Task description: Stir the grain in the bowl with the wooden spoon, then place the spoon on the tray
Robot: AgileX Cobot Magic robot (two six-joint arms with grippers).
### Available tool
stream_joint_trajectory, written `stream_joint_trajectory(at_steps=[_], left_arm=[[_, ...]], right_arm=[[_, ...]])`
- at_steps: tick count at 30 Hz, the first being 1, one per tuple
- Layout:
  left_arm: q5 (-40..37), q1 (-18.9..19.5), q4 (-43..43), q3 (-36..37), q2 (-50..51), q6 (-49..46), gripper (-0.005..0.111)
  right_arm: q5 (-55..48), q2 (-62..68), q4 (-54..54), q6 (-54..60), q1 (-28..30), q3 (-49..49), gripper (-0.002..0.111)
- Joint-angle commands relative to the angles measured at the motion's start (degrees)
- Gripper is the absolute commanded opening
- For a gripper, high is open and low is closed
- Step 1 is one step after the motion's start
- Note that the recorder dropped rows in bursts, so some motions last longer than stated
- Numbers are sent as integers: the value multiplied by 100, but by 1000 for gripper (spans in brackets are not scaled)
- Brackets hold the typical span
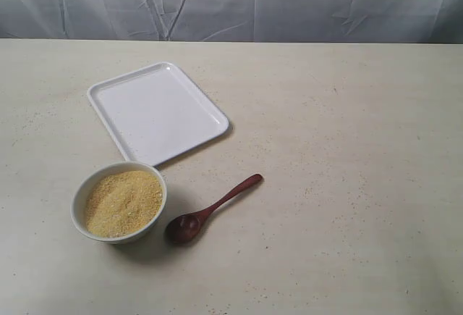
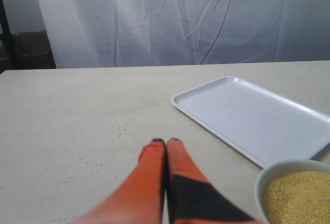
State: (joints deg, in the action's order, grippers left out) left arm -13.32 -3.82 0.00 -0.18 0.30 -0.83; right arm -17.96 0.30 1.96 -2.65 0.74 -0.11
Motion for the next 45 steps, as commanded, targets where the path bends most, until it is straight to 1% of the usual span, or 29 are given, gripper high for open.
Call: stream_joint_trajectory(at_steps=[1,12,14,16,21,29,34,35,40,44,45], left_arm=[[3,28,0,18,-30,30,0],[3,28,0,18,-30,30,0],[3,28,0,18,-30,30,0],[3,28,0,18,-30,30,0],[3,28,0,18,-30,30,0],[3,28,0,18,-30,30,0],[3,28,0,18,-30,30,0],[3,28,0,18,-30,30,0],[3,28,0,18,-30,30,0],[3,28,0,18,-30,30,0],[3,28,0,18,-30,30,0]], right_arm=[[49,-30,-16,7,-16,11,0],[49,-30,-16,7,-16,11,0],[183,-30,-14,7,-16,11,0],[747,-30,-55,7,-16,11,0],[3098,-30,-41,7,-16,11,0],[5921,-30,165,7,-16,11,0],[6784,-30,175,7,-16,11,0],[7087,-30,200,7,-16,11,0],[7316,-30,560,7,-16,11,0],[7916,-30,586,7,-16,11,0],[8233,-30,619,7,-16,11,0]])
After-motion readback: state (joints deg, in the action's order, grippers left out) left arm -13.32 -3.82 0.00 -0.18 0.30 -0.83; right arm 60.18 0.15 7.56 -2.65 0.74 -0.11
